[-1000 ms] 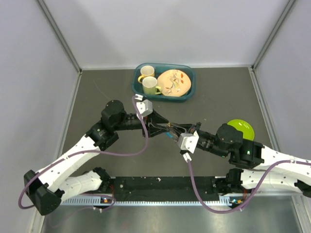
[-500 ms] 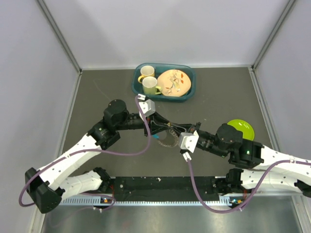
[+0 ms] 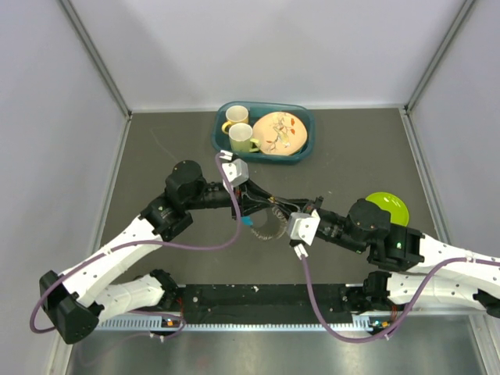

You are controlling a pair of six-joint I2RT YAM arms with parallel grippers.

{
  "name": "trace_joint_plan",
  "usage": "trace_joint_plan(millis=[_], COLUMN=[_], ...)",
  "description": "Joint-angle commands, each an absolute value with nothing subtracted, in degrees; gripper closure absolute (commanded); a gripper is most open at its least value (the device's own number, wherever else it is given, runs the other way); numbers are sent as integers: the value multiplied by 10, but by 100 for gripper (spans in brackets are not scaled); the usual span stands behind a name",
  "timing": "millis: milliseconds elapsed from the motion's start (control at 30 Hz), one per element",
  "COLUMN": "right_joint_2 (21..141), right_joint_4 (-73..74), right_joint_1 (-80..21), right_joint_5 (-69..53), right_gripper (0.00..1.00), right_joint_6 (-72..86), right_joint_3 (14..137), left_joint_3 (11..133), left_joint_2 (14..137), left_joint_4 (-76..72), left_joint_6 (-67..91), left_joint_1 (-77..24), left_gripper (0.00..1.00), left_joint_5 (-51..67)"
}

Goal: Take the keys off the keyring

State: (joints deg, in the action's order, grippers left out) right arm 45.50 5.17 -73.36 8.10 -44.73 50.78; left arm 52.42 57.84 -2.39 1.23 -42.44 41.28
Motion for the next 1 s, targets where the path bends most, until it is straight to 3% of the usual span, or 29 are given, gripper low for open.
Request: trace_joint_plan(millis=[0,267,433,700,967], right_joint_2=[447,448,446,403,351], right_joint_4=[8,8,9,21,17], right_joint_1=[-737,-737,-737,-737,-738], right_joint_5=[83,84,87,119,94], right_gripper=[100,100,100,100,100], right_joint_6=[-437,-437,-436,-425,-373], right_joint_3=[533,532,533,508,454], left_joint_3=[545,550,555,549,515], left_joint_2=[562,562,567,561,546], left_joint_4=[-59,-59,-51,-51,-263], left_joint_6=[21,29,27,58,215], left_joint_1=[-425,-425,-425,-419,-388], left_gripper=[75,73,100,100,100], left_joint_5=[417,428,436,404,445])
